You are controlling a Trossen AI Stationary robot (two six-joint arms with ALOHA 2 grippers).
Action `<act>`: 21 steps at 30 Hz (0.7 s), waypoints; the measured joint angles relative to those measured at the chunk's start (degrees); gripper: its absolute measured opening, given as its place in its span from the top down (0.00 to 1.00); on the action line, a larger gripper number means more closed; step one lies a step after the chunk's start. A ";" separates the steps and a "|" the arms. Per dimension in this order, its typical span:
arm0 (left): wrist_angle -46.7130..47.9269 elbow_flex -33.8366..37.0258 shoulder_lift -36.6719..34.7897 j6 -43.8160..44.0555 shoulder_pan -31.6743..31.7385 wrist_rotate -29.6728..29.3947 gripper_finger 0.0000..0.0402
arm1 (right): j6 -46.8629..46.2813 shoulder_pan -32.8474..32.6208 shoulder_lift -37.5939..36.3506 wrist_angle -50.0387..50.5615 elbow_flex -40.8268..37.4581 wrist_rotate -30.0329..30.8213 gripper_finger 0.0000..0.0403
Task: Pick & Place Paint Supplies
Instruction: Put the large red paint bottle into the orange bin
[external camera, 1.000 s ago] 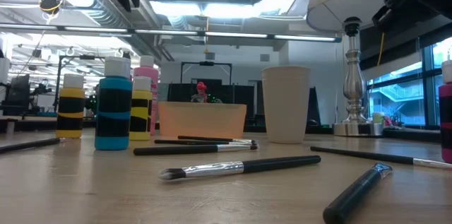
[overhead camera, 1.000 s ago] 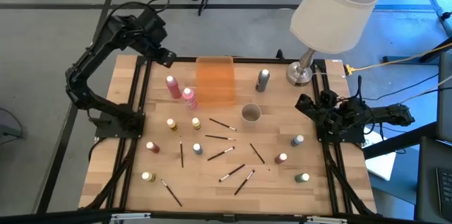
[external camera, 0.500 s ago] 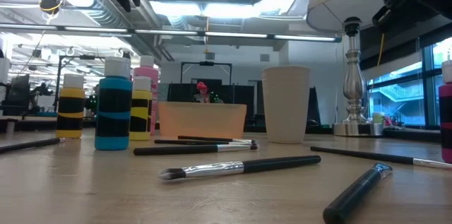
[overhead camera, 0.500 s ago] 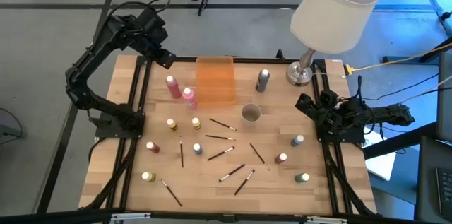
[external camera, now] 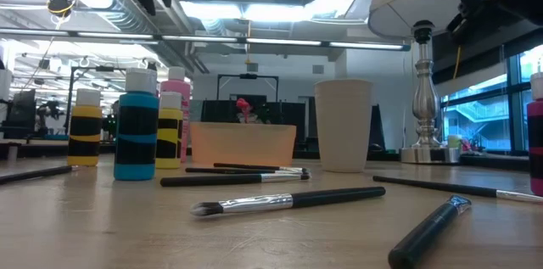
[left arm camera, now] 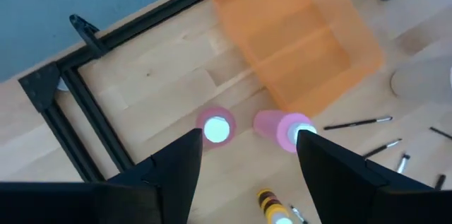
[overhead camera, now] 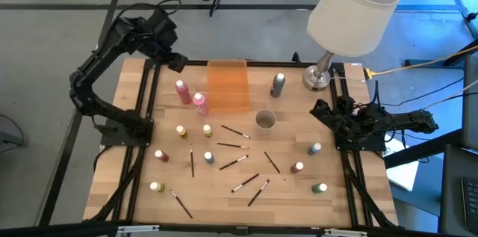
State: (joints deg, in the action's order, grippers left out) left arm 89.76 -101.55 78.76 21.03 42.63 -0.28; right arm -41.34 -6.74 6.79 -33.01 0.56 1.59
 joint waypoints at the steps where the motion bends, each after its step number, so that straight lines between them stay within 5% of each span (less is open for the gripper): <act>1: 0.08 1.03 0.00 1.72 -0.13 0.43 0.43 | 0.00 0.00 0.00 0.00 0.00 0.13 0.45; 10: 0.30 13.76 1.08 4.05 0.57 1.19 0.43 | -0.12 0.00 0.00 -0.17 0.00 0.30 0.45; 21: -5.71 19.46 4.19 4.83 1.29 -1.02 0.43 | -1.29 0.02 0.00 -0.17 0.00 1.42 0.45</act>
State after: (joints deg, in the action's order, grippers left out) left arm 84.05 -82.09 82.95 25.87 43.92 -1.30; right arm -42.63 -6.72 6.79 -33.19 0.56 3.01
